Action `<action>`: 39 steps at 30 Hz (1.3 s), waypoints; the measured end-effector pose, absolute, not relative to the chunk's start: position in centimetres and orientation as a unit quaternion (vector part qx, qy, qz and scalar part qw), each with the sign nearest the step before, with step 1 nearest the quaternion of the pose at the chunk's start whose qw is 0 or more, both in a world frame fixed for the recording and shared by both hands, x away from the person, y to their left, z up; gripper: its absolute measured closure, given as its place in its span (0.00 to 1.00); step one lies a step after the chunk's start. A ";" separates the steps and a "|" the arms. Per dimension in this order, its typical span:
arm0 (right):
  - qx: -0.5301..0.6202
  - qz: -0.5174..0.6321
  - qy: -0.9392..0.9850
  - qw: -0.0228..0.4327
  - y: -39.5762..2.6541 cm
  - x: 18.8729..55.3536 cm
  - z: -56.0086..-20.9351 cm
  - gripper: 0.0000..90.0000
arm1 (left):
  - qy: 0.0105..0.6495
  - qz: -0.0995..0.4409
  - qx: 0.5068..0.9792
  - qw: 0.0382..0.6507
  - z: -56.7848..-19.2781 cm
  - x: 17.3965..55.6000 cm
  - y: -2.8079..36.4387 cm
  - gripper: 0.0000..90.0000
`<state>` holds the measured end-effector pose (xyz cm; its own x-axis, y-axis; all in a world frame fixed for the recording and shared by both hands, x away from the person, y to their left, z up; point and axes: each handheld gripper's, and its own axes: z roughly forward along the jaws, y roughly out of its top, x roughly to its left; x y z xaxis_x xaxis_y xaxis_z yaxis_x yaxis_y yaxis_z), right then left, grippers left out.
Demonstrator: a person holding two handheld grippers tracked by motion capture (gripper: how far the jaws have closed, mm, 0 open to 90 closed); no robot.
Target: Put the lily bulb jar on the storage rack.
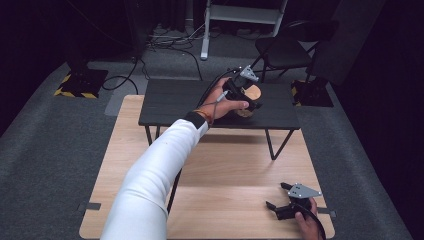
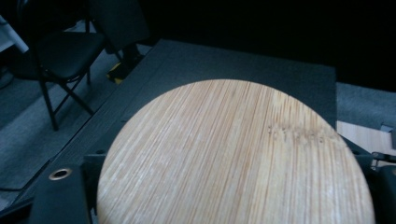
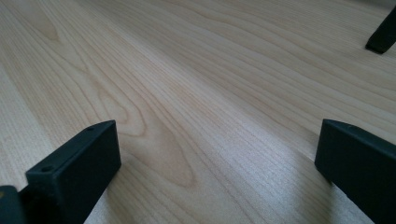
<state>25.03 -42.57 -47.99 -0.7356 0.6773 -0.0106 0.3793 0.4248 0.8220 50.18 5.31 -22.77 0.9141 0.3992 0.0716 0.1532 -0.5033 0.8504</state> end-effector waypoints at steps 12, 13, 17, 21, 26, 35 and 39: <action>0.319 0.430 0.826 0.173 -42.6 25.0 -48.0 0.00 | 0.181 0.148 0.822 0.518 -21.8 47.9 7.9 0.03; 0.320 0.430 0.826 0.173 -42.6 25.0 -48.0 0.00 | 0.182 0.151 0.820 0.521 -21.6 47.5 8.4 0.03; 0.319 0.430 0.826 0.173 -42.6 25.1 -48.0 0.00 | 0.188 0.166 0.814 0.524 -21.2 45.3 10.3 0.02; 0.319 0.430 0.826 0.172 -42.6 25.1 -48.0 0.00 | 0.195 0.177 0.805 0.532 -21.6 42.4 13.0 0.02; 0.319 0.430 0.827 0.172 -42.6 25.1 -48.0 0.00 | 0.203 0.190 0.809 0.518 -22.3 39.1 15.5 0.00; 0.319 0.431 0.826 0.172 -42.6 25.1 -48.0 0.00 | 0.226 0.196 0.800 0.520 -25.3 34.0 19.9 0.00; 0.319 0.430 0.827 0.172 -42.6 25.1 -48.0 0.00 | 0.236 0.205 0.791 0.525 -27.4 32.0 21.4 0.01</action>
